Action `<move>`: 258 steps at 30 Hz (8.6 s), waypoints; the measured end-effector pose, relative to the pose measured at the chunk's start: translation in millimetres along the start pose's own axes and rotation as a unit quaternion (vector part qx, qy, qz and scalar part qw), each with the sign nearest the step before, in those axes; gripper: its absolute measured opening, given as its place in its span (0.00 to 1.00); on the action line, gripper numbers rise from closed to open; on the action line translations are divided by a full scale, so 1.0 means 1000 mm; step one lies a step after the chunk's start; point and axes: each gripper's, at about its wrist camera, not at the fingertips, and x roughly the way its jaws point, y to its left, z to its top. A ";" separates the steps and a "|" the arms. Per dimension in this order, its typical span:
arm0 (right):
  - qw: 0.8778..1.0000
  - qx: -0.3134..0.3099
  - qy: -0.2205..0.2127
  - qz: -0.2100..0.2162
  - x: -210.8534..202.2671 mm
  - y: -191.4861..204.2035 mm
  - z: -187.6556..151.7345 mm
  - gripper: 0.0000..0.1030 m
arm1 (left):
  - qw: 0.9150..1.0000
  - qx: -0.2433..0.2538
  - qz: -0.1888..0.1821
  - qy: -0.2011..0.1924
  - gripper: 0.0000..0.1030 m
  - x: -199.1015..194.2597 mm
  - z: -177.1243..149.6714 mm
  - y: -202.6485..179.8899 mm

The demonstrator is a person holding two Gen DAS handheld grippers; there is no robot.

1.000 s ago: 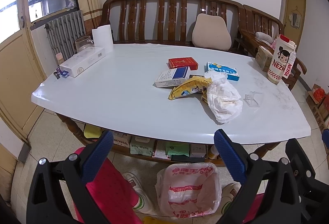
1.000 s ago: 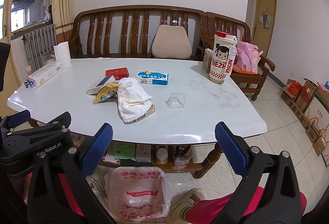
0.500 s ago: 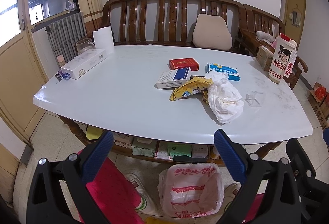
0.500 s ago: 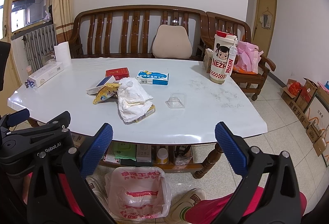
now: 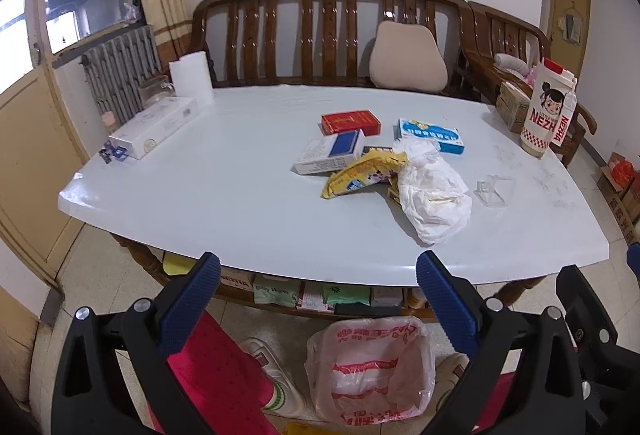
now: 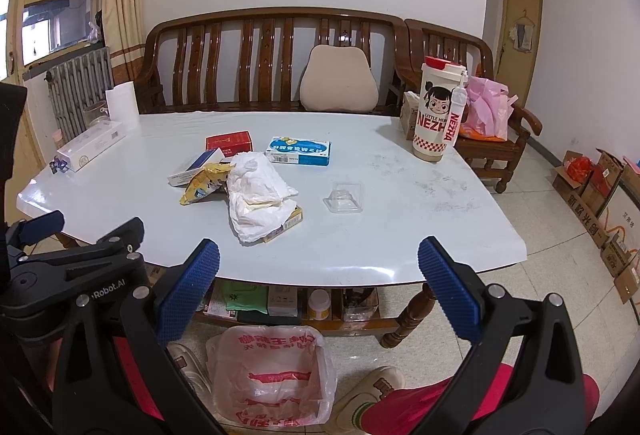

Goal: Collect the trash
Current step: 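Move the right tool toward the clear plastic lid while the left tool approaches the red pack, then close the right gripper on the clear lid while the left gripper grasps the red pack, then carry the clear lid and red pack down over the white plastic bag, then open the left gripper to drop the red pack while the right gripper releases the lid into the bag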

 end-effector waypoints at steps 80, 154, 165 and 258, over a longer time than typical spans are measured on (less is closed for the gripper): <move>0.902 -0.090 0.399 0.138 0.291 -0.056 0.101 0.94 | 0.822 0.472 -0.142 0.286 0.93 0.329 0.209 -0.073; 0.934 -0.116 0.297 0.159 0.165 -0.003 0.137 0.39 | 0.928 0.308 -0.107 0.182 0.57 0.133 0.206 -0.041; 0.924 -0.166 0.284 0.193 0.106 0.038 0.088 0.39 | 0.937 0.277 -0.126 0.173 0.57 0.085 0.115 -0.009; 0.855 -0.073 0.489 0.154 0.299 0.053 -0.276 0.39 | 0.872 0.141 -0.112 0.456 0.58 0.361 -0.222 -0.076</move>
